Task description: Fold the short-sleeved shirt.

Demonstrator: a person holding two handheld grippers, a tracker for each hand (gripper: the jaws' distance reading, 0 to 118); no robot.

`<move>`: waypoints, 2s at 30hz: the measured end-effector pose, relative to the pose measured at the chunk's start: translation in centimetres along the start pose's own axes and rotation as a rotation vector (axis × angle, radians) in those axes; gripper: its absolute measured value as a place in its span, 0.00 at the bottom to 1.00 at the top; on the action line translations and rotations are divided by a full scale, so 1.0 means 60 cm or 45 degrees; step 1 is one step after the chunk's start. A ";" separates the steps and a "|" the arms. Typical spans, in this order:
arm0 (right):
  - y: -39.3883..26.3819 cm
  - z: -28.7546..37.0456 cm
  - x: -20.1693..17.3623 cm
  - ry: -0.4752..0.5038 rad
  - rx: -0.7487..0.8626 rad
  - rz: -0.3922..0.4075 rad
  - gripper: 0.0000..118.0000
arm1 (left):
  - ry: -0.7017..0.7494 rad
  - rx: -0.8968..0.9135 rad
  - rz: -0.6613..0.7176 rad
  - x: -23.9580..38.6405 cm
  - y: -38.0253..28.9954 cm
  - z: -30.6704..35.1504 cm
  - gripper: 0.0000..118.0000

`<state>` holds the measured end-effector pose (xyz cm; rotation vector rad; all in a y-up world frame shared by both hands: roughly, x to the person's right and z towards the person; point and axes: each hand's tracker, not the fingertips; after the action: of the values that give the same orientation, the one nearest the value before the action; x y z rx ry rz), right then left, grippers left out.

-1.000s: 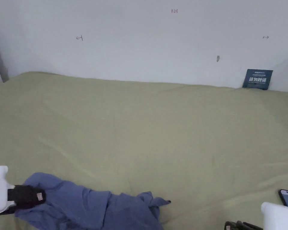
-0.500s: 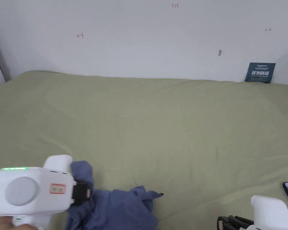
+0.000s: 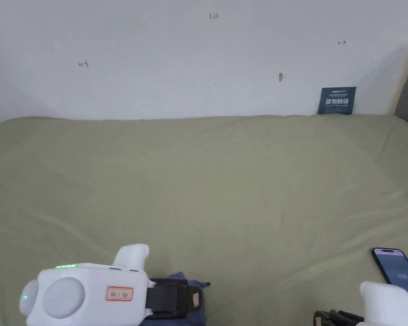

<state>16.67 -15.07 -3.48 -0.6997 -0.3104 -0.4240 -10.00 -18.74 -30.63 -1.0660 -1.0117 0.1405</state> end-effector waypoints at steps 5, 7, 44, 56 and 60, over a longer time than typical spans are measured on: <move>-0.002 -0.008 -0.002 0.014 -0.008 -0.009 0.04 | -0.051 0.082 0.149 -0.082 -0.024 -0.007 0.07; -0.004 -0.009 -0.004 0.030 -0.009 -0.010 0.04 | -0.008 0.036 0.157 -0.102 -0.043 -0.027 0.07; -0.059 -0.475 -0.094 1.064 -0.396 -0.209 0.01 | 0.051 0.276 0.338 -0.255 -0.116 0.131 0.06; -0.068 -0.472 -0.073 1.141 -0.378 -0.300 0.01 | -0.307 0.005 0.326 -0.294 -0.096 -0.021 0.77; -0.078 -0.462 -0.048 1.116 -0.346 -0.336 0.01 | -0.381 0.014 0.249 -0.273 -0.086 -0.050 0.77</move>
<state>15.63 -36.24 -22.22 -0.6734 0.4991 -0.9872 -18.89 -32.29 -37.08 -1.1544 -1.1701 0.4752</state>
